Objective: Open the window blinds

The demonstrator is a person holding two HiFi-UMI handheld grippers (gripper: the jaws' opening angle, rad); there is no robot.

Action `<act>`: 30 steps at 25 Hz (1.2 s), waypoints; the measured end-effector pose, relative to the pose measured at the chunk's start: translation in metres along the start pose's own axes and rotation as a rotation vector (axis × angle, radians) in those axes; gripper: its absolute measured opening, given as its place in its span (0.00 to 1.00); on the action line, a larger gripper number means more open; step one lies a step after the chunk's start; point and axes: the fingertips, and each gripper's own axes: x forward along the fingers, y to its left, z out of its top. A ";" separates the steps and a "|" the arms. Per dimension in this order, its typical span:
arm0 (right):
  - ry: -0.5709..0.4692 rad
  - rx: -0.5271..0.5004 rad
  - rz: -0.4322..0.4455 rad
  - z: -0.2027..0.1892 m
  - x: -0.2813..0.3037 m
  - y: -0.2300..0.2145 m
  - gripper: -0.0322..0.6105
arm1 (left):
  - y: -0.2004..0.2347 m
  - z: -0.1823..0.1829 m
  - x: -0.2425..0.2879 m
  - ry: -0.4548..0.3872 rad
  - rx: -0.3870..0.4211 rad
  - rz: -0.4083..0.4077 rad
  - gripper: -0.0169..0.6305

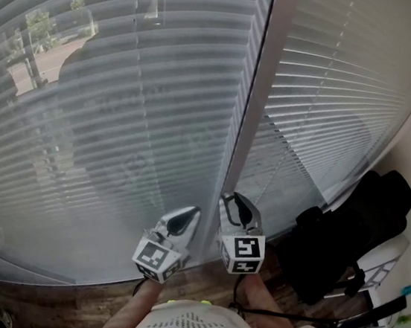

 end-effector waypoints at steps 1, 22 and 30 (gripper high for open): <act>-0.003 0.024 -0.002 0.000 0.000 -0.001 0.26 | 0.000 0.000 0.000 0.002 -0.001 0.002 0.02; 0.002 -0.012 -0.014 0.002 0.001 -0.002 0.26 | 0.001 0.005 -0.006 0.011 -0.017 0.014 0.02; 0.020 -0.469 -0.031 0.011 0.002 0.009 0.26 | 0.003 0.001 -0.006 0.002 -0.016 0.008 0.02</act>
